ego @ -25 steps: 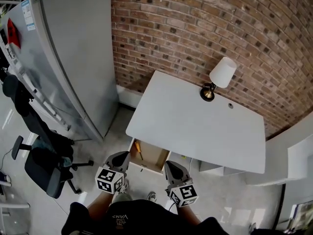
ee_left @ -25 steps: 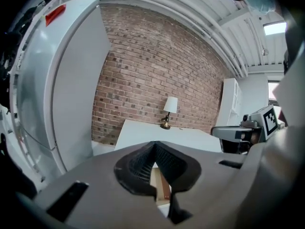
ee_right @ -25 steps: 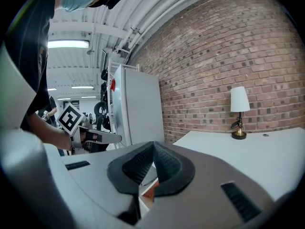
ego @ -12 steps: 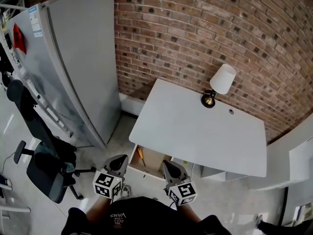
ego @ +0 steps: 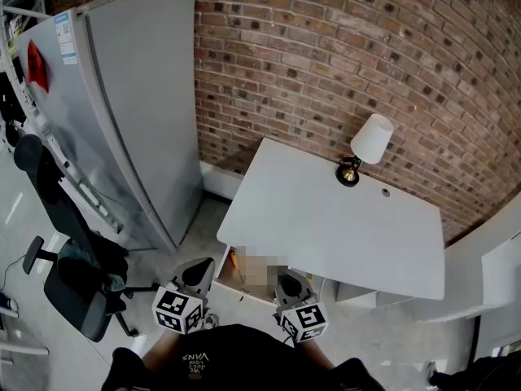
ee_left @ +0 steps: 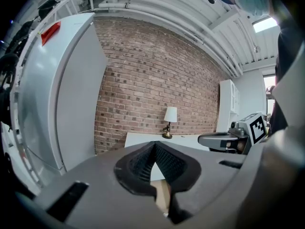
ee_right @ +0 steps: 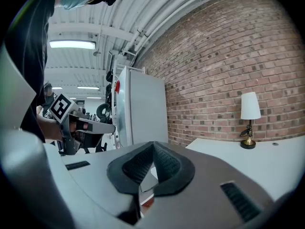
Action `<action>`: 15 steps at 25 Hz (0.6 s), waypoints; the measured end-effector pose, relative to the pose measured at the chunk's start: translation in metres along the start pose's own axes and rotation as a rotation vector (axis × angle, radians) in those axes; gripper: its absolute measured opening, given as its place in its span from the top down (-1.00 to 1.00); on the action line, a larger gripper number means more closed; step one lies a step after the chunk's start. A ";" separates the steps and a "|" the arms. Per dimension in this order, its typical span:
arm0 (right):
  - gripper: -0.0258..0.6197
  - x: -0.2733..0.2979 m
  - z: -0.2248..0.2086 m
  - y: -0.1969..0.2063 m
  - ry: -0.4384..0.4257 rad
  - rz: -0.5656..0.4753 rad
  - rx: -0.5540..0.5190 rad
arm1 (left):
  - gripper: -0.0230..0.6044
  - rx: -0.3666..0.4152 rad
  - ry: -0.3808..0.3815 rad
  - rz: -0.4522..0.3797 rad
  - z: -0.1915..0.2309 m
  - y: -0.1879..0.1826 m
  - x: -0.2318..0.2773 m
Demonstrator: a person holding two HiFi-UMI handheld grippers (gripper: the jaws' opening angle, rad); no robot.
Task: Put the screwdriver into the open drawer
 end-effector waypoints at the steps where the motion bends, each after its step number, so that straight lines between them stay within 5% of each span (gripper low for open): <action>1: 0.93 0.001 0.000 0.000 0.000 -0.001 -0.002 | 0.90 0.001 0.003 -0.003 -0.001 -0.001 0.000; 15: 0.93 0.003 0.003 -0.004 0.003 0.010 -0.014 | 0.90 0.036 0.046 -0.004 -0.002 -0.015 0.006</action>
Point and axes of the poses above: the fingertips, and each gripper's own axes: x forward along the fingers, z to its left, y out of its underside, the point moved 3 cm from there along -x, backward along the fingers, and after that the axes turned 14 degrees about z, right-handed, at the moved point
